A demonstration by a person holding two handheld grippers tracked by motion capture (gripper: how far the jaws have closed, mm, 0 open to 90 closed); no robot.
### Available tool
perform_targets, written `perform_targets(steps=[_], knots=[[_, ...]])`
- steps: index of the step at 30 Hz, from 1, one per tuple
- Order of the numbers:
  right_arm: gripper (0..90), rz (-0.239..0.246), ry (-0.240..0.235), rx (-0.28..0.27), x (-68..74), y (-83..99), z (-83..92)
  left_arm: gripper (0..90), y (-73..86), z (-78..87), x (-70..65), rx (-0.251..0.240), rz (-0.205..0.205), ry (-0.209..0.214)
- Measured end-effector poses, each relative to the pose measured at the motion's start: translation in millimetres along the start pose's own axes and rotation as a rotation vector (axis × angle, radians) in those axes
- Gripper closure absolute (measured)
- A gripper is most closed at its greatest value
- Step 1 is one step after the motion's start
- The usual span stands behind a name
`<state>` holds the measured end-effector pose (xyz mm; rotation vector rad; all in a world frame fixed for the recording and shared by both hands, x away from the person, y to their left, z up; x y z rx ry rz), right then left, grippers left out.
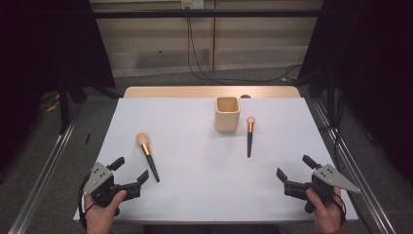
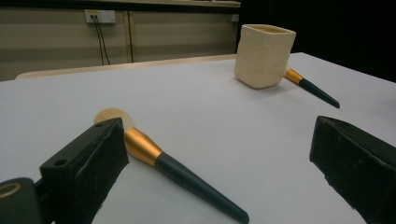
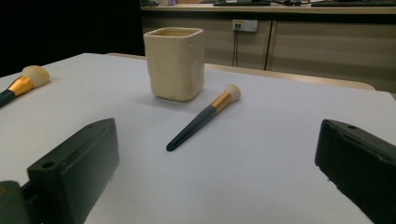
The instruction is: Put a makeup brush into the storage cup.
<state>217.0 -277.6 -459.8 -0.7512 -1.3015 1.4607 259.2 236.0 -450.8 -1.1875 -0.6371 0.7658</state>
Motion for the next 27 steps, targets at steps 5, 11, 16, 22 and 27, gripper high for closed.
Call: perform_targets(steps=[5, 11, 16, 22, 27], knots=[[0.0, -0.005, -0.006, 0.006, 0.2, 0.5, -0.7, 3.9, -5.3, -2.0, 0.0, 0.003, -0.015, 0.0], [0.0, 0.003, -0.008, 0.004, 1.2, 0.2, -1.0, 3.5, -11.1, -9.9, -0.4, -0.014, -0.022, -0.019], [0.0, 0.002, -0.005, 0.005, 0.6, 0.1, -3.0, 2.0, -22.6, -16.0, 0.2, -0.018, -0.027, -0.015], [0.0, 0.002, -0.015, -0.001, 1.1, -0.3, -3.4, 2.0, -29.2, -21.9, 1.0, -0.005, -0.049, -0.008], [0.0, 0.001, -0.012, -0.003, 1.1, -0.3, -3.6, 2.8, -31.6, -30.5, 6.5, 0.011, -0.054, 0.005]])
Point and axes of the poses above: each handheld gripper's, and its own axes: z roughly backward along the jaws, y roughly out of its underside, x roughly to its left, the point moved 3 cm from there along -z, roughly forward along the jaws, and after that the axes turned 7 degrees about -z, right-handed, at the moved point
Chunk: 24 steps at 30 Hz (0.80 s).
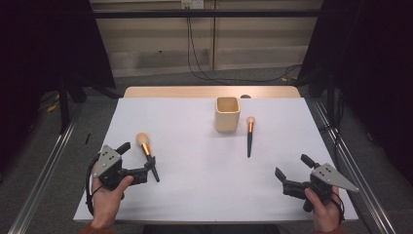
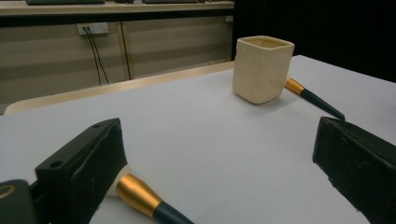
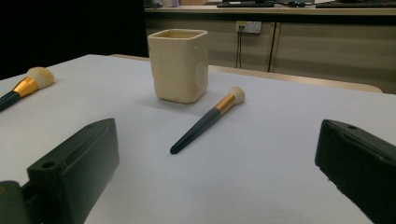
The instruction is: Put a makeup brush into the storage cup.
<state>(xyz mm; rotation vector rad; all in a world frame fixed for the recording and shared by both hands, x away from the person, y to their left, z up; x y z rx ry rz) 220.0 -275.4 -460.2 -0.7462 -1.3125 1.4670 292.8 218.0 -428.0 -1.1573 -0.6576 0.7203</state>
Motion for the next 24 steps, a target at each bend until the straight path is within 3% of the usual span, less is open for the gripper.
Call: perform_targets(steps=[10, 17, 20, 24], knots=[[0.0, -0.007, -0.007, -0.007, 0.1, -0.3, 0.1, 2.7, -1.3, -18.0, 10.6, 0.005, 0.013, -0.011], [0.0, -0.011, -0.008, -0.007, 0.2, -0.2, -0.2, 3.2, -6.1, -28.3, 18.5, 0.015, -0.006, -0.018], [0.0, -0.006, -0.007, -0.008, 0.0, -0.2, 0.2, 3.4, -4.9, -34.1, 23.0, 0.024, 0.023, -0.014], [0.0, 0.0, 0.0, -0.012, 0.0, 0.1, -0.4, 3.3, -6.8, -42.1, 28.1, 0.029, 0.024, -0.011]])
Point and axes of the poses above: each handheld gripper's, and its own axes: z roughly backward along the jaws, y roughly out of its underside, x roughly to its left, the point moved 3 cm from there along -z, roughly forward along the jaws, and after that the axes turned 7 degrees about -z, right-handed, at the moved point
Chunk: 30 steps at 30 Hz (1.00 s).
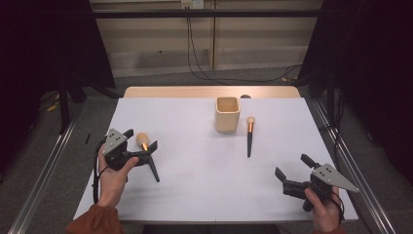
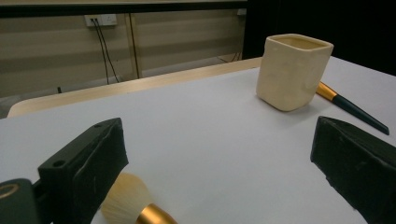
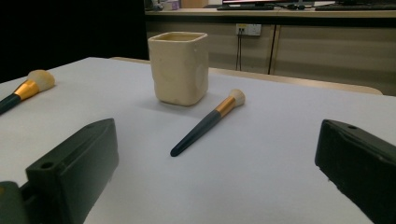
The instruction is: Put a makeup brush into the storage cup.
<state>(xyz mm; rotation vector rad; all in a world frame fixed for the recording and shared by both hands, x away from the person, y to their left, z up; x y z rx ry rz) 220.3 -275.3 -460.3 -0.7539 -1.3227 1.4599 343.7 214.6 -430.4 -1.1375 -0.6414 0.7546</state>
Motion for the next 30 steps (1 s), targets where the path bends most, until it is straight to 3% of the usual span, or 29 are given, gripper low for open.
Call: perform_targets(steps=[1, 3, 8, 14, 18, 22, 24, 26, 30], knots=[[0.0, -0.003, 0.002, 0.0, 0.0, 0.1, -0.4, 3.4, -1.4, -1.5, 0.9, -0.005, 0.009, 0.006], [0.0, -0.004, 0.003, 0.001, -0.6, 0.3, -0.7, 3.5, -5.1, -3.8, 2.4, -0.015, -0.021, 0.015], [0.0, -0.009, 0.006, 0.003, -1.0, 0.5, -1.0, 4.0, -13.2, -9.9, 8.4, -0.021, -0.012, 0.015], [0.0, -0.001, -0.006, -0.002, -0.3, 0.3, 0.0, 2.8, -15.0, -19.3, 17.2, -0.011, 0.032, -0.003], [0.0, -0.012, -0.003, -0.001, -1.3, 0.4, -0.9, 2.8, -17.3, -23.0, 20.8, 0.023, 0.029, 0.006], [0.0, -0.011, -0.002, -0.001, -1.2, 0.4, -1.1, 2.8, -17.5, -25.9, 25.1, 0.05, 0.037, -0.017], [0.0, -0.011, -0.003, 0.0, -1.2, 0.5, -1.3, 2.8, -15.3, -27.7, 28.7, 0.094, 0.03, -0.053], [0.0, -0.018, -0.001, 0.001, -1.5, 0.8, -1.4, 2.8, -13.6, -29.0, 31.0, 0.109, 0.05, -0.049], [0.0, -0.019, -0.001, 0.001, -1.9, 0.8, -1.2, 2.8, -9.3, -32.4, 35.2, 0.19, 0.074, -0.053]])
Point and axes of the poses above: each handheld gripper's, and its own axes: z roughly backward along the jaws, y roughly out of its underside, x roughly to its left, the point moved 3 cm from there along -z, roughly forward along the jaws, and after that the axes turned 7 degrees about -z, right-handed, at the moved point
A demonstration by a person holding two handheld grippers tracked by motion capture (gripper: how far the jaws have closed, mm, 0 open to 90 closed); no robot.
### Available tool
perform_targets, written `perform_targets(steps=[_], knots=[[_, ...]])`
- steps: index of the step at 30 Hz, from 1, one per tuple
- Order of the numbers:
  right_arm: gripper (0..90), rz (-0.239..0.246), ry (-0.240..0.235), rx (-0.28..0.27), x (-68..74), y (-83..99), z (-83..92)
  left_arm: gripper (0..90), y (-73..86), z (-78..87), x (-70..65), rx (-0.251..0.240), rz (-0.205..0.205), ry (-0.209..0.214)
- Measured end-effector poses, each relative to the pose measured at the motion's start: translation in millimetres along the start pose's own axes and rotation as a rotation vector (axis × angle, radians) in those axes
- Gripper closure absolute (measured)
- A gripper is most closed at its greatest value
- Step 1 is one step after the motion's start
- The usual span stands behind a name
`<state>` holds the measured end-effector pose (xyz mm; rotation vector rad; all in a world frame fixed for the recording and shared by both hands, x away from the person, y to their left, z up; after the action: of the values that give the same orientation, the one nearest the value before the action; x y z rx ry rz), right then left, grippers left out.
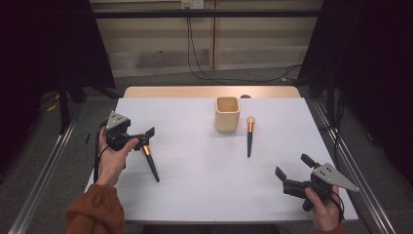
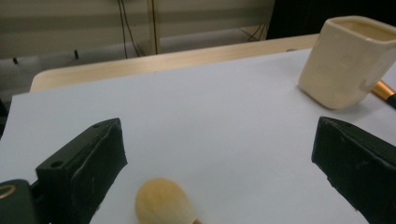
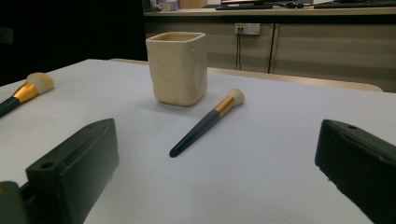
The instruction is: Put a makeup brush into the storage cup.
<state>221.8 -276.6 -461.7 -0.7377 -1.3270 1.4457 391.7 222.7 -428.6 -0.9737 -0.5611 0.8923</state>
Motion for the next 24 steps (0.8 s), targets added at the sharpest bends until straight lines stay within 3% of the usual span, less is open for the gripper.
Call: perform_targets(steps=[1, 3, 9, 11, 12, 13, 15, 21, 24], knots=[[0.0, 0.0, 0.0, 0.0, 0.0, 0.0, 0.0, 2.7, 0.0, 0.0, 0.0, 0.0, 0.0, 0.0], [0.0, -0.004, 0.001, 0.001, 0.5, -0.1, -0.5, 2.7, -1.2, -2.4, 3.4, 0.049, 0.046, -0.016], [0.0, 0.001, 0.0, 0.005, 0.1, 0.2, -0.4, 2.9, -1.5, -2.8, 6.9, 0.142, 0.046, -0.009], [0.0, 0.0, -0.001, 0.006, 0.3, 0.3, -0.7, 3.0, -1.0, -4.7, 7.3, 0.201, 0.04, 0.008], [0.0, 0.0, -0.001, 0.006, 0.3, 0.3, -0.7, 3.3, -1.0, -4.7, 7.3, 0.201, 0.04, 0.008], [0.0, 0.0, -0.002, 0.006, 0.8, 0.3, -0.7, 3.7, -1.1, -6.7, 7.3, 0.26, 0.04, 0.049], [0.0, 0.003, -0.002, 0.007, 0.8, 0.3, -0.6, 3.7, -2.3, -8.3, 7.0, 0.286, 0.052, 0.065], [0.0, 0.002, -0.005, 0.01, 0.7, 0.6, -0.9, 5.8, -2.1, -10.0, 4.5, 0.328, 0.07, 0.057], [0.0, 0.002, -0.011, 0.016, 1.0, 0.9, -1.2, 5.7, -1.4, -12.3, 4.0, 0.412, 0.051, 0.024]])
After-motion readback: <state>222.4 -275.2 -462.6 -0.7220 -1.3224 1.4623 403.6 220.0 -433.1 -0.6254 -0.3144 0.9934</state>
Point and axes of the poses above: each handheld gripper's, and its own axes: z roughly backward along the jaws, y roughly out of its underside, x roughly to its left, the point moved 3 cm from there along -z, roughly forward along the jaws, and after that the axes turned 7 degrees about -z, right-handed, at the moved point
